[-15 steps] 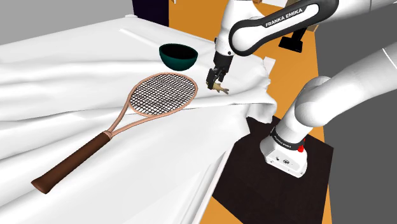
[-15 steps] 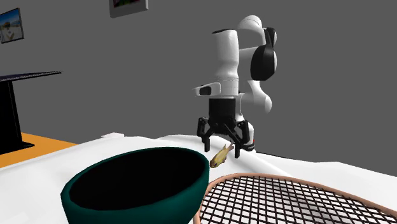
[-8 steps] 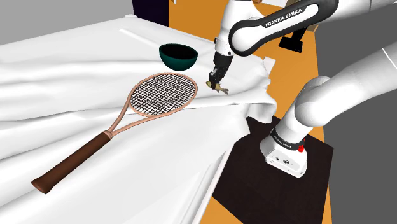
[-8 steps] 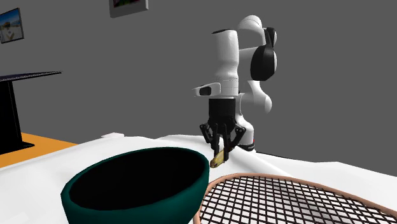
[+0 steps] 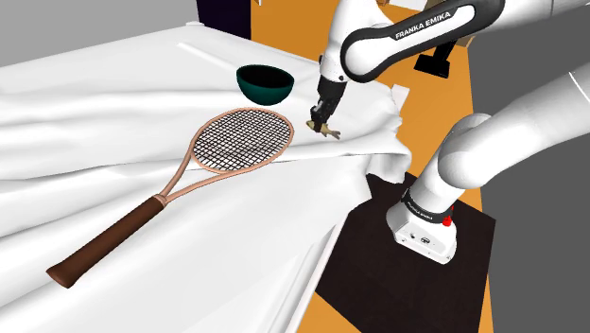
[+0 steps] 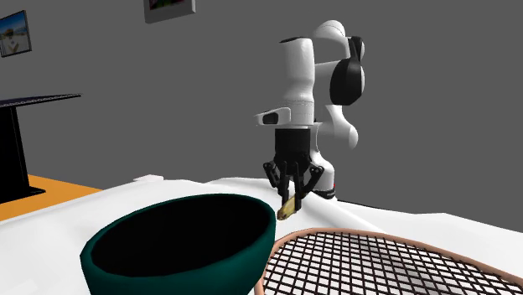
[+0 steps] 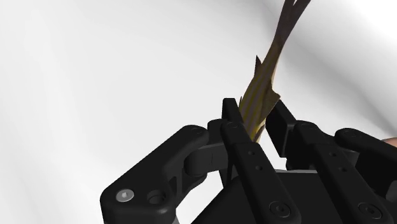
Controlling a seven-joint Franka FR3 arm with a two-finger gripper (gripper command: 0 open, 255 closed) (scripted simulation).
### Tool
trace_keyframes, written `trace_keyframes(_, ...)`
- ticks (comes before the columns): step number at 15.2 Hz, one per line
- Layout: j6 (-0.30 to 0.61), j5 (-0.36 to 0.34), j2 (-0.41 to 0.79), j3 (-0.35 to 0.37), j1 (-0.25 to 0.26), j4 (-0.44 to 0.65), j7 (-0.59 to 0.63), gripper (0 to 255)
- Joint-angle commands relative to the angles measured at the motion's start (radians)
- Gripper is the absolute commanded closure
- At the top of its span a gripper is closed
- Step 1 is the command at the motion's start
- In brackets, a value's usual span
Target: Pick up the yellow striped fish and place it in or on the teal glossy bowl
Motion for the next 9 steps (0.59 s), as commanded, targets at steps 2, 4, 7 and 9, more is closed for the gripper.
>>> trace_keyframes(2,-0.041,-0.002,-0.019,-0.002,0.0,0.021,0.001,255)
trace_keyframes(4,-0.074,-0.003,-0.034,-0.004,-0.001,0.039,0.002,255)
trace_keyframes(7,-0.121,-0.006,-0.055,-0.006,-0.001,0.066,0.004,255)
trace_keyframes(9,-0.152,-0.007,-0.066,-0.008,-0.002,0.086,0.004,255)
